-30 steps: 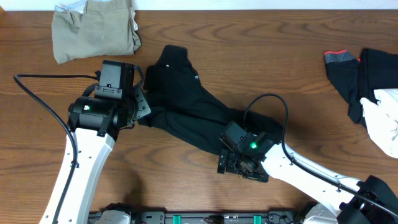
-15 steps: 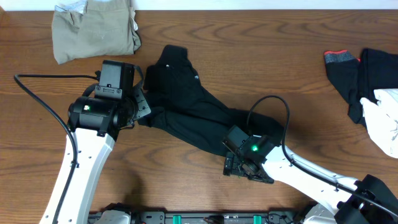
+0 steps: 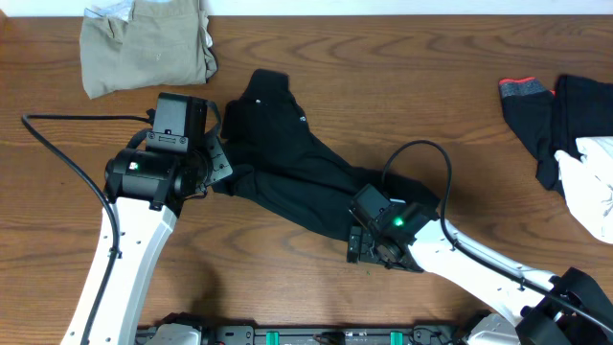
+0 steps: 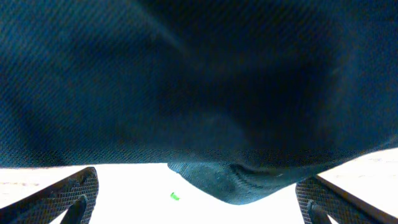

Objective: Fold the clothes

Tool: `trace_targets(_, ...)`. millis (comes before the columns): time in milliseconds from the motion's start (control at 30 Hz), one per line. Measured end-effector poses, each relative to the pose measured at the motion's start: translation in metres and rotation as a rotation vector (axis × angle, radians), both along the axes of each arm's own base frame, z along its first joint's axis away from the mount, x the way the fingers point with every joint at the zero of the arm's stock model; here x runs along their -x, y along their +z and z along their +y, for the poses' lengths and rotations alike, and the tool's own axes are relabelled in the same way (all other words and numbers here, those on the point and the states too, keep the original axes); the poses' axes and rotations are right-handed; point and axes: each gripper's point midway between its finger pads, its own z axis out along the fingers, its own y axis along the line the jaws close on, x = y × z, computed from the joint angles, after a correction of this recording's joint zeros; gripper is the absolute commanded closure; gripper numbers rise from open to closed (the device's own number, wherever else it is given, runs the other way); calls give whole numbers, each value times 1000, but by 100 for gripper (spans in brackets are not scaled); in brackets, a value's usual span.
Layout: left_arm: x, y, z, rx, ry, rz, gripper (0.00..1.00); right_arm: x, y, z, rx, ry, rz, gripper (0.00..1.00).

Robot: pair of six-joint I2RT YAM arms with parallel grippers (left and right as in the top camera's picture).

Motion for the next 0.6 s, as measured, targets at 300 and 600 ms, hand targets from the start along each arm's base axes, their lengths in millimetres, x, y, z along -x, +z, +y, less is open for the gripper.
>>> trace_targets(300,0,0,0,0,0,0,94,-1,-14,-4,-2,16,-33,1)
trace_targets(600,0,0,0,0,0,0,94,-4,-16,-7,12,9,-54,18)
